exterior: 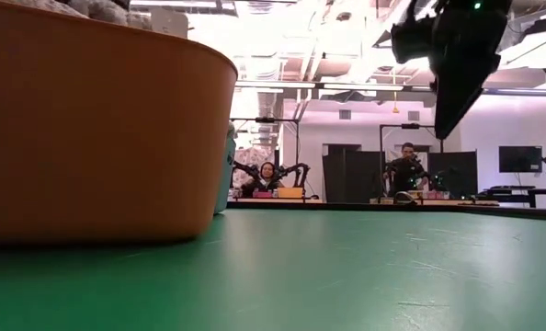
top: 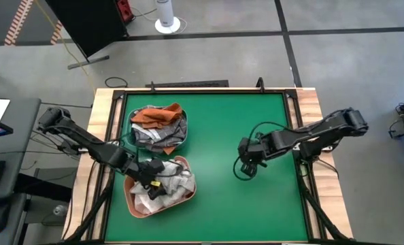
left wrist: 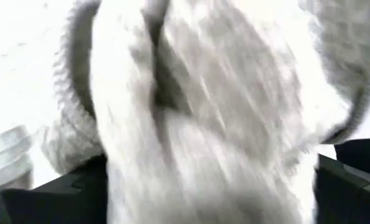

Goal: Sort microfiber towel by color & place in baskets
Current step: Put the gray microfiber towel into the orange bin

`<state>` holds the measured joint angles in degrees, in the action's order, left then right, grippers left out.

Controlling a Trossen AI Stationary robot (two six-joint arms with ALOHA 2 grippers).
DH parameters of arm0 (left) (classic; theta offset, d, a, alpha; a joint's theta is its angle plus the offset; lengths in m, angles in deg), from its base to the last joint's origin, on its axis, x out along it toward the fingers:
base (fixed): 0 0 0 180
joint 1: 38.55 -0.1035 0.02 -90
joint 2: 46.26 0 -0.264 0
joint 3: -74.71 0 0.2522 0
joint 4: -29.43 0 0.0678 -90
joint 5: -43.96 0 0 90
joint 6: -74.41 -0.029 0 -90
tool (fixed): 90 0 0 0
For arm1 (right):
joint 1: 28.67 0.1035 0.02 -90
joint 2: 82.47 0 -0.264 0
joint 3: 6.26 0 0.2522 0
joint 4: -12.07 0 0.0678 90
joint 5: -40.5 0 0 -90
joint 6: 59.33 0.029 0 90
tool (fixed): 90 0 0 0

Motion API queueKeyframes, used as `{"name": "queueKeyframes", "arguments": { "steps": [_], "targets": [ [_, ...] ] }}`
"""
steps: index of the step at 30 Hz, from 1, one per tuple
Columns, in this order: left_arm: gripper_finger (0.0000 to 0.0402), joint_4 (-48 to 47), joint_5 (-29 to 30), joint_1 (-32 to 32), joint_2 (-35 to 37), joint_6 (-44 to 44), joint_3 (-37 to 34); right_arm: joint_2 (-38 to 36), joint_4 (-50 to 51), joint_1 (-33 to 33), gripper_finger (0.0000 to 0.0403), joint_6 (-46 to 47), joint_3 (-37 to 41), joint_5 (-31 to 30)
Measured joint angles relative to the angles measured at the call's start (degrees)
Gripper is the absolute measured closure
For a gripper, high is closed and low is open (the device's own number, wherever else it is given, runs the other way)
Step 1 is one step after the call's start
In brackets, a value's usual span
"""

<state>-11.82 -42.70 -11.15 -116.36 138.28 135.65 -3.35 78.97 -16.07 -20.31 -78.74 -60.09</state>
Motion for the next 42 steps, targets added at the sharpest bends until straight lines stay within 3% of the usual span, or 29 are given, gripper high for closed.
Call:
{"name": "queueKeyframes", "arguments": {
  "steps": [5,14,18,21,23,27,35,42],
  "targets": [
    [0.0050,-3.54,1.07,0.01,2.69,0.48,0.00,5.39,-0.20,0.00,0.0205,0.00,0.00,0.00],
    [0.0049,-1.82,6.55,0.16,7.50,4.56,0.02,15.81,-4.59,0.00,0.0204,-0.83,0.00,-0.06],
    [0.0049,-1.72,6.01,0.32,9.16,4.62,0.02,22.16,-12.61,-0.55,0.0204,-11.63,-1.32,-8.92],
    [0.0049,-1.64,3.20,0.32,10.55,4.82,0.02,25.33,-6.08,-2.25,0.0204,-12.64,-6.91,-3.85],
    [0.0049,-1.59,2.98,0.53,11.65,4.50,0.02,25.85,-0.77,-2.73,0.0204,-10.79,-9.77,-3.78],
    [0.0049,-1.70,5.56,0.80,13.70,-0.09,0.06,20.61,3.48,-1.60,0.0204,-7.20,-12.12,-12.41],
    [0.0049,-2.74,11.09,0.78,16.60,-13.14,1.33,-2.94,-0.54,4.57,0.0204,-0.65,-12.76,-26.86],
    [0.0049,-13.73,17.59,-1.31,16.42,-17.98,6.98,-21.29,-2.24,8.84,0.0204,-3.07,-12.79,-28.20]
  ]
}}
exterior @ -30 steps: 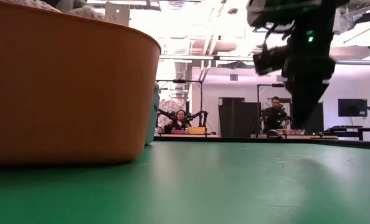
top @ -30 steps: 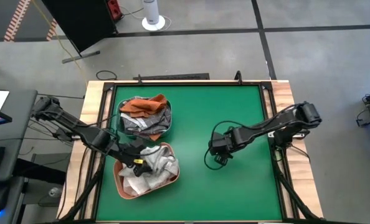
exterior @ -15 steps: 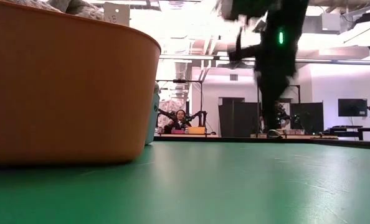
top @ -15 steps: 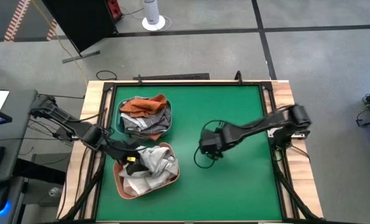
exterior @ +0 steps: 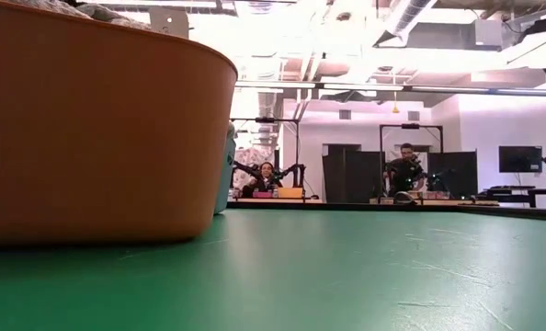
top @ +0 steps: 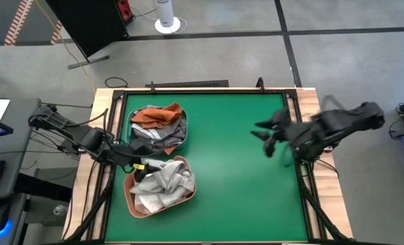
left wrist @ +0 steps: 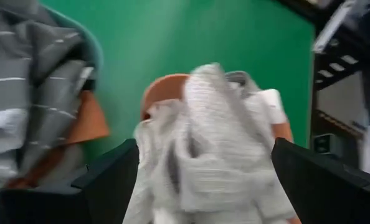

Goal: Sort microfiber towel by color & place in baskets
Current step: Put the gray microfiber towel into the orange bin

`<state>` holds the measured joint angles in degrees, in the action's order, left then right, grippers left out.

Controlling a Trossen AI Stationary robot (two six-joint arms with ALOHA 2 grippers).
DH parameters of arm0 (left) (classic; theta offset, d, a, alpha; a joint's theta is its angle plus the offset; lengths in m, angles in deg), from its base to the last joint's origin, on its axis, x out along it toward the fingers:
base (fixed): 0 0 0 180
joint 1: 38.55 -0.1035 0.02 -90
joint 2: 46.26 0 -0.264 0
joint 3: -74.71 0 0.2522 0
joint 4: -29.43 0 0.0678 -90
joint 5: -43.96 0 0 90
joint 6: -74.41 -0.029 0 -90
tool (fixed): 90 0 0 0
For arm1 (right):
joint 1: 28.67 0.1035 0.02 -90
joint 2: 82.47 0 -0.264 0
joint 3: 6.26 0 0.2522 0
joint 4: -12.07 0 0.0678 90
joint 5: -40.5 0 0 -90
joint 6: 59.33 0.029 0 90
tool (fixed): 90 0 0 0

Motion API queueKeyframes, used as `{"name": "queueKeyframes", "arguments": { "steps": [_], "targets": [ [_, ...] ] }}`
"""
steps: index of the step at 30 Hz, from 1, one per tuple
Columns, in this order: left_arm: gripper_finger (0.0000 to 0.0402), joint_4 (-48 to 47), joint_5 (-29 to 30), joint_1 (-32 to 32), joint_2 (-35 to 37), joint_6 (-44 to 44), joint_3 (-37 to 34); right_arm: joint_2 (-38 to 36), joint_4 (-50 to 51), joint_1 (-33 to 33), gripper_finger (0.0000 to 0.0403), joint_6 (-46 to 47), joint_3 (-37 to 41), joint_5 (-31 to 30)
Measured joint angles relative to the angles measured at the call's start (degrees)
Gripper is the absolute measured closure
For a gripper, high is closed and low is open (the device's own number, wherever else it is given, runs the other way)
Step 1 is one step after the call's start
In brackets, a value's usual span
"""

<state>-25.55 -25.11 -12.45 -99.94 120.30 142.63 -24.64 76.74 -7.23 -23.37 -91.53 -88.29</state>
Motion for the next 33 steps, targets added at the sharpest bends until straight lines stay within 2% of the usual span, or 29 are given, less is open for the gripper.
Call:
{"name": "queueKeyframes", "arguments": {
  "steps": [3,8,12,21,26,30,33],
  "targets": [
    [0.0049,-2.55,-0.08,-1.64,-2.09,-0.61,1.60,-5.86,-2.89,0.90,0.0204,3.76,0.02,0.05],
    [0.0049,-3.12,-3.26,-2.48,-8.93,-2.20,1.72,-11.13,-3.17,1.04,0.0204,4.16,0.03,-0.05],
    [0.0049,-2.77,-5.25,-1.59,-15.80,-3.84,1.72,-12.20,-1.87,1.04,0.0204,5.91,0.08,0.11],
    [0.0049,3.92,-5.81,-0.12,-29.94,-3.38,1.85,-12.07,-0.52,1.04,0.0204,5.88,0.11,6.00],
    [0.0069,8.09,-6.79,-0.17,-36.66,-6.39,0.97,-12.20,2.22,1.04,0.0204,5.60,0.13,6.73],
    [0.0092,9.08,-10.82,-0.84,-38.03,-10.11,0.91,-13.34,3.25,1.04,0.0204,5.62,0.13,6.75],
    [0.0101,6.13,-12.78,-1.81,-35.30,-10.14,2.00,-14.37,3.16,1.04,0.0204,5.62,0.13,6.75]
  ]
}}
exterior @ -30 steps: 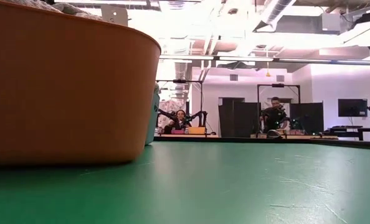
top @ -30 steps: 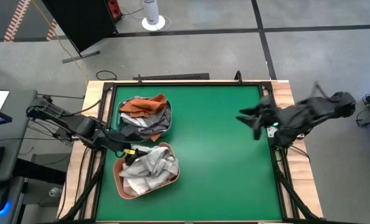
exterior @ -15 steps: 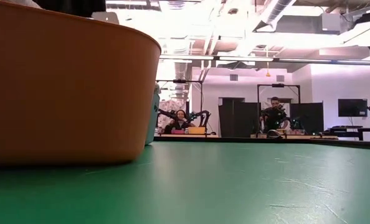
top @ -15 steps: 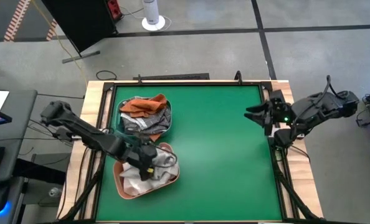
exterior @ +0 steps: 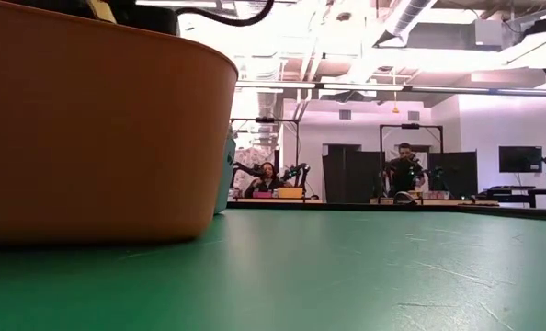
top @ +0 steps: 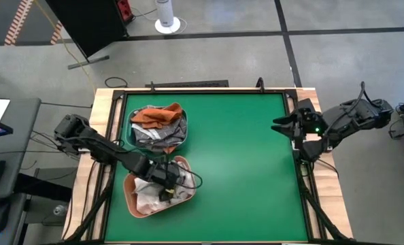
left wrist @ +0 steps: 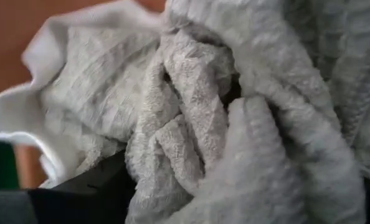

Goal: Sort microfiber towel by color & place in baskets
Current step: Put the gray microfiber towel into the orange bin

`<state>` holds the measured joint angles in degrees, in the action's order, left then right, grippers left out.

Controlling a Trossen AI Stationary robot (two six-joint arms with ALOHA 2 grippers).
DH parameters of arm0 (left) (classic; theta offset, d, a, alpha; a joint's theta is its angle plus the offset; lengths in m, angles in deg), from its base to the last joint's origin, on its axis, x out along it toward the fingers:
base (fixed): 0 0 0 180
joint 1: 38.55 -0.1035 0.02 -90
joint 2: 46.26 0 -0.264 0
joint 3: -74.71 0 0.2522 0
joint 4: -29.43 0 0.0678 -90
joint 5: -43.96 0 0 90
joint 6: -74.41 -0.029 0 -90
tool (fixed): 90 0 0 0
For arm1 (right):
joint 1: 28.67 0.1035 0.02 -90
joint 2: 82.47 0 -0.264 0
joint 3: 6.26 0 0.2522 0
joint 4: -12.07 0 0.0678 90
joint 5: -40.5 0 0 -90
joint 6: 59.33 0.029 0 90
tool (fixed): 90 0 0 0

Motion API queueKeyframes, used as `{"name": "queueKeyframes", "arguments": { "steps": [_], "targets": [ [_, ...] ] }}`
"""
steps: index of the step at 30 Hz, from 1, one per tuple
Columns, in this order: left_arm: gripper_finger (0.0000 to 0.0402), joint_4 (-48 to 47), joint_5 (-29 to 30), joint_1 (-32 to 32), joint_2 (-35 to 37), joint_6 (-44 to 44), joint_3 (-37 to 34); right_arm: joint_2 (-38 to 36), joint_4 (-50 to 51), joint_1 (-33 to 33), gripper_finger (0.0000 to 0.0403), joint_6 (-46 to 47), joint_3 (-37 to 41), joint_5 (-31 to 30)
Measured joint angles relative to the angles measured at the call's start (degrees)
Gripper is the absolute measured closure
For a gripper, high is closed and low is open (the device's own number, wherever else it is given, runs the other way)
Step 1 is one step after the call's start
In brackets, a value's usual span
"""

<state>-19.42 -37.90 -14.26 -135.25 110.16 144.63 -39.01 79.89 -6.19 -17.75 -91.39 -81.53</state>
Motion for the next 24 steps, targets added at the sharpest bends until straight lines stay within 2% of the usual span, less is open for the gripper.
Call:
{"name": "queueKeyframes", "arguments": {
  "steps": [4,9,15,17,21,24],
  "targets": [
    [0.0102,-7.32,-0.70,-1.54,4.82,-0.30,2.89,-1.17,0.29,0.00,0.0204,-0.04,0.00,-0.02],
    [0.0100,-11.33,-0.67,-2.73,10.01,2.00,6.21,-1.72,4.05,-0.02,0.0204,0.01,0.00,-0.11],
    [0.0099,-10.65,-2.77,-3.15,15.38,1.85,8.09,-1.64,6.81,-0.02,0.0204,1.31,0.00,-0.65],
    [0.0099,-10.81,0.52,-3.13,16.02,1.68,8.09,-1.59,6.80,-0.02,0.0204,1.31,0.00,-0.83],
    [0.0099,-11.03,10.98,-3.15,14.95,2.89,8.09,-1.52,6.78,-0.07,0.0204,1.53,0.00,-1.32],
    [0.0099,-9.19,13.35,-3.15,11.95,2.33,7.18,-1.48,6.73,-0.07,0.0204,2.01,0.00,-1.40]
  ]
}}
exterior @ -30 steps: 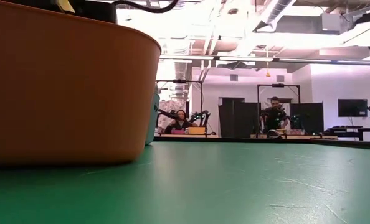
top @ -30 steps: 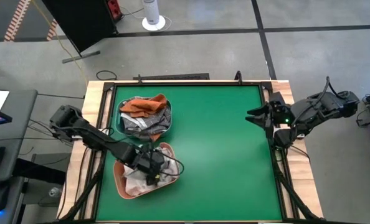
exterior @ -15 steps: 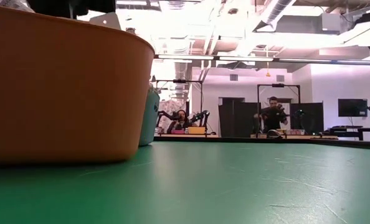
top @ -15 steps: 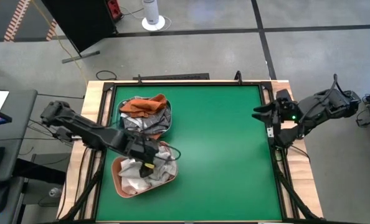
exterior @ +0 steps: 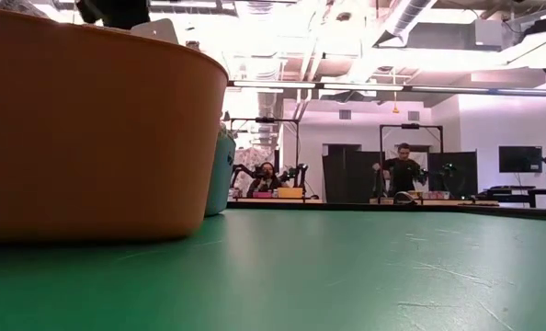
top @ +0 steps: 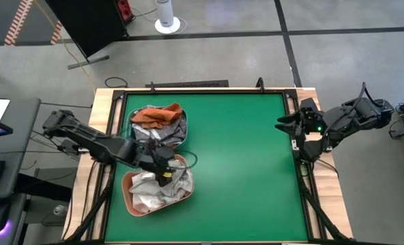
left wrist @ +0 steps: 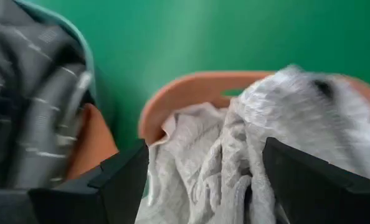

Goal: Sort microfiber towel by color & place in baskets
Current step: Put the gray microfiber towel into the orange bin

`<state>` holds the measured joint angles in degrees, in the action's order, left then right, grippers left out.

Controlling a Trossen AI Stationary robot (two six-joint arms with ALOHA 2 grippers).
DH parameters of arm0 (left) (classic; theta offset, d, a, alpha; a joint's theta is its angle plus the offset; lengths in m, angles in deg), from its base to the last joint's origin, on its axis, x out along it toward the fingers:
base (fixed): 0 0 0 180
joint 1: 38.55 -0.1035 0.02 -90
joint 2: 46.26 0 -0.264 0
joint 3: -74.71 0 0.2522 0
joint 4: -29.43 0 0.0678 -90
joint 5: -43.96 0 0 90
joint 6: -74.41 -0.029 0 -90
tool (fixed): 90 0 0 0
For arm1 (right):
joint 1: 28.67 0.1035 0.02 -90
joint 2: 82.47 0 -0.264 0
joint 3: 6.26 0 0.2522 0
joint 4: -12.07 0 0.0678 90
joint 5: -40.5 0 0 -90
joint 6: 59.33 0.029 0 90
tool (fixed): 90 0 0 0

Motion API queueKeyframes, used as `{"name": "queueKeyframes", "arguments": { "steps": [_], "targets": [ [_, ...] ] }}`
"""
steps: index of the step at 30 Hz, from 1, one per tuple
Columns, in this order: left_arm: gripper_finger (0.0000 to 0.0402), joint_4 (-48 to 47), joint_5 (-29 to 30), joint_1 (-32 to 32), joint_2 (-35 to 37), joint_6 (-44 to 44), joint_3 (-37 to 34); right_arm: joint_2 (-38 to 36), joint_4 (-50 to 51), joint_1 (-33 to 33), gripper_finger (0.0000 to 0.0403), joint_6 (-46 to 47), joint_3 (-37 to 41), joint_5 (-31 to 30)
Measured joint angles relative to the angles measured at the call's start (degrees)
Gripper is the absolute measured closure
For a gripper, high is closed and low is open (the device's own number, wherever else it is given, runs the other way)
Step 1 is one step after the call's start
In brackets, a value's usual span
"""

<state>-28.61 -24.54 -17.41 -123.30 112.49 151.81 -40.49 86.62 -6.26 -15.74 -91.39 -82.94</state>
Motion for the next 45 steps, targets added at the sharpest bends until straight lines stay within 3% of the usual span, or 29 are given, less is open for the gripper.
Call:
{"name": "queueKeyframes", "arguments": {
  "steps": [6,15,19,26,32,38,45],
  "targets": [
    [0.0106,9.78,-2.77,0.05,-5.24,1.89,-6.91,-0.02,-0.02,0.03,0.0204,2.25,0.00,-0.11],
    [0.0133,29.71,-9.03,-0.15,-5.09,6.84,-21.23,0.00,-0.10,0.04,0.0204,3.08,0.00,-0.08],
    [0.0136,28.33,-10.53,-0.88,-3.39,5.11,-20.40,0.00,-0.17,0.04,0.0204,3.10,0.00,-0.08],
    [0.0136,27.60,-11.06,-1.48,4.65,-7.36,-15.51,0.00,-0.15,0.04,0.0204,2.90,0.00,-0.08],
    [0.0136,26.47,-10.79,-1.39,9.75,-8.47,-14.74,-0.04,-0.52,0.04,0.0204,2.95,0.79,-0.07],
    [0.0136,25.61,-10.71,-0.10,8.00,-6.19,-14.71,0.02,-2.64,0.05,0.0204,3.88,3.62,-0.03],
    [0.0136,26.24,-10.34,3.66,-0.81,-1.70,-14.69,0.07,-7.59,0.07,0.0204,4.08,6.32,0.70]
  ]
}}
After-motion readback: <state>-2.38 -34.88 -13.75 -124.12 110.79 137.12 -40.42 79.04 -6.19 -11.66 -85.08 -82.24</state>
